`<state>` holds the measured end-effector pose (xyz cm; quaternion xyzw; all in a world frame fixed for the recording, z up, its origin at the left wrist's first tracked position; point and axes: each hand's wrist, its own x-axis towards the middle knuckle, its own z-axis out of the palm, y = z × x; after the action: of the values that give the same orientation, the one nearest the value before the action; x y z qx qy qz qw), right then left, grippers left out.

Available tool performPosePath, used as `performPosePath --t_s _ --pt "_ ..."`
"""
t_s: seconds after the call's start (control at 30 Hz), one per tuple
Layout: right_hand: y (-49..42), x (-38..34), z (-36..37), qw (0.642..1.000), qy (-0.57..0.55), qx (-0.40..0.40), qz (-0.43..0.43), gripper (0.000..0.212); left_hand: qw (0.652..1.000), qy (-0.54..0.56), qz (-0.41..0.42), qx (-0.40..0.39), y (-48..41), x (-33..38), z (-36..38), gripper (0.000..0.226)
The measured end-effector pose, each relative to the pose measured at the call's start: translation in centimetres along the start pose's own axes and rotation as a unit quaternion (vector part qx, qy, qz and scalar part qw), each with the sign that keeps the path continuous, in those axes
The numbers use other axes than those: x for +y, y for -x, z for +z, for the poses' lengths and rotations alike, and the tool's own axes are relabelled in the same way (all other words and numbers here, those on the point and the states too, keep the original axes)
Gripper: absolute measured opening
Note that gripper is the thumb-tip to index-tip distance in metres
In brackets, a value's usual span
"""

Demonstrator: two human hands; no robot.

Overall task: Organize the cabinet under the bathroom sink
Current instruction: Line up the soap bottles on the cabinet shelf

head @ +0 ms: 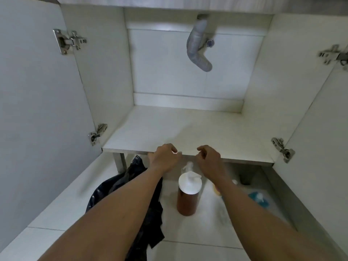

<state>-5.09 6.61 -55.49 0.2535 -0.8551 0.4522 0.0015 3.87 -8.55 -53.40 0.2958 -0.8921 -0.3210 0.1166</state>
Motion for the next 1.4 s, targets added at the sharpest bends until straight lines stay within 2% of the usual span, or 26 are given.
performPosePath --t_s 0.07,0.17,0.27,0.3,0.37,0.43,0.53,0.67,0.8,0.9,1.0,1.17,1.27,1.4 --pt "1.7 2.9 1.0 0.999 -0.001 -0.022 0.044 0.026 0.998 0.021 -0.017 -0.048 0.9 -1.3 2.8 0.019" --pt "4.2 6.2 2.3 0.99 -0.013 -0.066 0.122 0.049 0.994 0.016 -0.071 -0.08 2.7 -3.2 6.0 0.044" --pt "6.2 7.8 3.1 0.985 -0.027 -0.131 0.106 0.065 0.988 0.052 -0.109 -0.101 3.9 -5.2 8.5 0.06" --pt "6.6 8.0 3.2 0.983 -0.042 -0.151 0.093 0.067 0.985 0.064 -0.11 -0.113 4.1 -5.8 9.0 0.061" --pt "7.0 8.5 3.8 0.981 -0.048 -0.178 0.066 0.073 0.983 0.091 -0.094 -0.132 4.5 -6.5 9.4 0.047" --pt "7.4 8.6 4.7 0.98 -0.059 -0.181 0.065 0.078 0.981 0.117 -0.078 -0.132 5.2 -6.4 9.4 0.04" --pt "8.0 7.7 5.8 0.987 -0.085 -0.119 0.073 0.061 0.982 0.137 -0.083 -0.096 5.8 -5.9 9.7 0.045" --pt "8.5 8.0 5.2 0.996 -0.045 -0.062 0.051 0.051 0.988 0.138 -0.071 -0.011 6.4 -4.9 10.4 0.042" --pt "9.2 7.7 3.8 0.998 -0.054 0.021 0.019 0.074 0.981 0.163 -0.052 0.09 6.7 -1.7 9.8 0.028" --pt "7.8 6.6 2.7 0.994 -0.036 0.101 0.008 0.083 0.977 0.195 -0.014 0.083 5.9 0.9 8.6 0.027" --pt "5.5 5.8 0.8 0.985 -0.024 0.167 0.03 0.096 0.983 0.169 0.05 0.052 4.8 3.0 8.3 0.037" --pt "1.5 5.0 -2.5 0.958 -0.124 0.253 0.046 0.089 0.967 0.217 0.132 0.03 1.6 7.0 8.4 0.045" --pt "-2.4 5.0 -4.8 0.957 -0.11 0.264 0.051 0.084 0.96 0.215 0.175 0.049 -1.9 9.2 8.4 0.038" --pt "-7.2 5.7 -7.6 0.963 -0.07 0.255 0.044 0.078 0.977 0.118 0.149 0.1 -8.5 11.0 10.9 0.042"
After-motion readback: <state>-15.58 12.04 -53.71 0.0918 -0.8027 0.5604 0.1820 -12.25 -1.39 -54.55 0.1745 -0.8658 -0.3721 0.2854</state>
